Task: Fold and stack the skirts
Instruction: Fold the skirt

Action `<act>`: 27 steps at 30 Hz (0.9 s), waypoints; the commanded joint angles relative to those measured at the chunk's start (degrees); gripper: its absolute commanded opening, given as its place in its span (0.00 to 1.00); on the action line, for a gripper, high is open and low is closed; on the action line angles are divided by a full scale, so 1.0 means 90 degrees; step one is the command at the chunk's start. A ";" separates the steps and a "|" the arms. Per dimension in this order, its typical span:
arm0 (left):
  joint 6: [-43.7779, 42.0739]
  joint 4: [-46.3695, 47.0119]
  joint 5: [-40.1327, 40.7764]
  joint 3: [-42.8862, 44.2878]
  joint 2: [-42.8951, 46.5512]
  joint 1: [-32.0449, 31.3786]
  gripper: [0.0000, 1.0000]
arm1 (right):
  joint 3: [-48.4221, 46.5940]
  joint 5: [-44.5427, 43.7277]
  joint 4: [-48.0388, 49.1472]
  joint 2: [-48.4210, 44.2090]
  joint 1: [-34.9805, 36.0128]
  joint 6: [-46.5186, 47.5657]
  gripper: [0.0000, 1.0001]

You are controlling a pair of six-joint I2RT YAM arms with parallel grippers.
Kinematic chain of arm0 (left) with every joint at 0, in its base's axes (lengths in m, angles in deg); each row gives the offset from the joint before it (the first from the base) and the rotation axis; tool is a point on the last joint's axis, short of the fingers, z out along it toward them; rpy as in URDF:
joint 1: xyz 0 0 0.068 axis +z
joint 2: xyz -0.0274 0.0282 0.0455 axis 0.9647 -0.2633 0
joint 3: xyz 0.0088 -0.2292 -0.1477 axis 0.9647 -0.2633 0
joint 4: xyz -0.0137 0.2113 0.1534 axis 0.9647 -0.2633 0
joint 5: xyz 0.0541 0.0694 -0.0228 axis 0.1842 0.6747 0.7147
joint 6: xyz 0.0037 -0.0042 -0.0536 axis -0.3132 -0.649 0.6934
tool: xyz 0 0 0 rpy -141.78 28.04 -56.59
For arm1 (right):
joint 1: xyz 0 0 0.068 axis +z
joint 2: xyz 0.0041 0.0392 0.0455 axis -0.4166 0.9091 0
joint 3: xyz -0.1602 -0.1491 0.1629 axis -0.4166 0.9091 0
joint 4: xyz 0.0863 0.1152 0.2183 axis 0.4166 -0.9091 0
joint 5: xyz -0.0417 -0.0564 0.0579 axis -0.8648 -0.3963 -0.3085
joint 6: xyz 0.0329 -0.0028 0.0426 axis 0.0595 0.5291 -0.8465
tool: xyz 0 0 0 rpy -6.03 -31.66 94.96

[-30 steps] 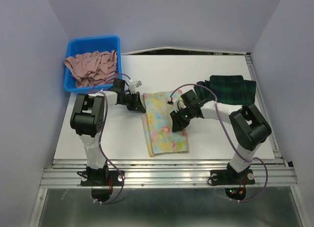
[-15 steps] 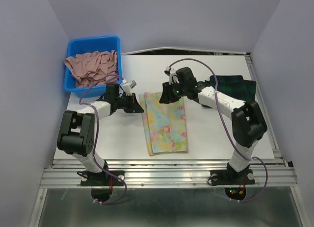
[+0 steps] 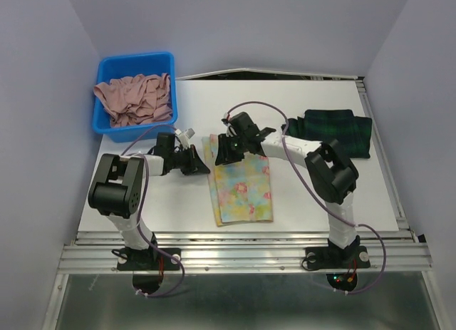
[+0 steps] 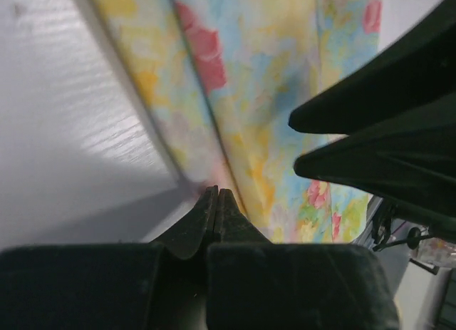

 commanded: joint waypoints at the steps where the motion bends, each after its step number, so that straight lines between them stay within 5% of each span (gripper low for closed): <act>1: 0.0527 0.0410 0.0389 -0.0108 -0.0217 -0.0005 0.00 | -0.0431 -0.0211 0.0080 0.0131 0.0222 -0.0218 0.40; 13: 0.0528 0.0342 0.0497 0.0028 -0.0930 0.0005 0.00 | -0.0773 -0.0953 -0.0281 0.0483 0.0408 -0.0159 0.39; 21: 0.0508 0.0361 0.0527 -0.0020 -0.0803 0.0005 0.00 | -0.0939 -0.0837 -0.0339 0.0687 0.0466 -0.0072 0.19; 27: 0.0470 0.0361 0.0537 -0.0020 -0.0833 0.0005 0.00 | -0.1154 -0.0769 -0.0515 0.0941 0.0466 -0.0032 0.18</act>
